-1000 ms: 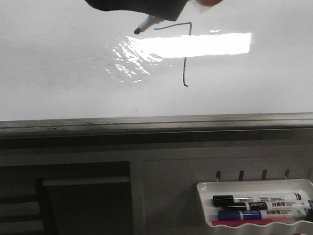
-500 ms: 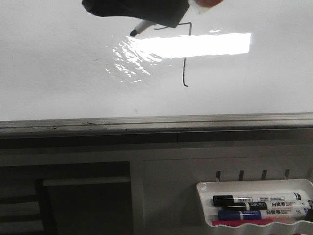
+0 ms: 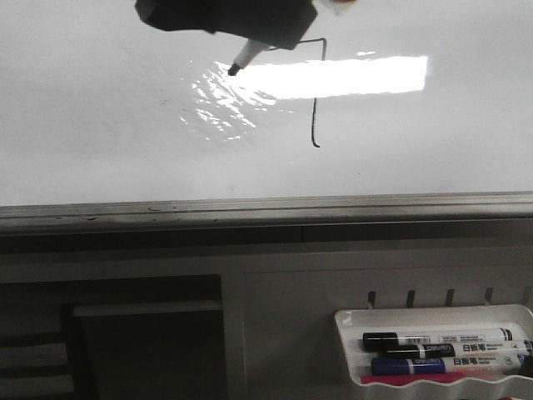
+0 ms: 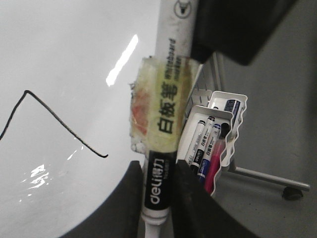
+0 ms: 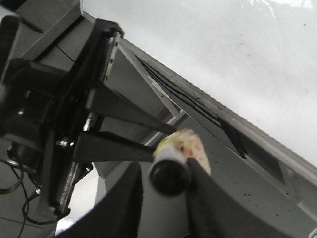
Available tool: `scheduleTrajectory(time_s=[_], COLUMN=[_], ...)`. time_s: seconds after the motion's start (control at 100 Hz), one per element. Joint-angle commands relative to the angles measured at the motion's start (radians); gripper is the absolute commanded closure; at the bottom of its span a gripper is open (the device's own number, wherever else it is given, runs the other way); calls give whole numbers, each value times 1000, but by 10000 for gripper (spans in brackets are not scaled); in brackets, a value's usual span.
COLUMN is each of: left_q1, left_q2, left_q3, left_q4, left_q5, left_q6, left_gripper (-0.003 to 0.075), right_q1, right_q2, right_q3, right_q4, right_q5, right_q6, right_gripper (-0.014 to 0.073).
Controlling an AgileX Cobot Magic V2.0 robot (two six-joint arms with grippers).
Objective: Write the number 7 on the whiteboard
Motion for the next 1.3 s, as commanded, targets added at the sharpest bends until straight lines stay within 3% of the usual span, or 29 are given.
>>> scheduleTrajectory(time_s=[0.0,0.08,0.22,0.5,0.78,1.29], left_q1=[2,7,45,226,410,429], left_q2=[-20,-22,-51,-153,-125,94], left_q3=[-37,-37,-37,-29,53,54], left_q4=[-16,-30,-71,-133,-344,-364], left_q5=[-61,-47,-15,-24,-199,-308], left_q6=[-28,-34,-80,-318,-398,-398], left_gripper=[741,741,741,741,741,741], right_q1=[-2,-8,-56,-171,-175,-175], right_q2=[-16,-21,-54,-144,-181,-181], right_q3=[-29,-29,-29,-11,50,52], right_q4=[82,80,60,-130,-128,-126], right_q5=[33,15,-13,-18,-42,-80], right_q6=[-12,-12,-12,28,30,30], right_gripper=[180,106,116,116,116,116])
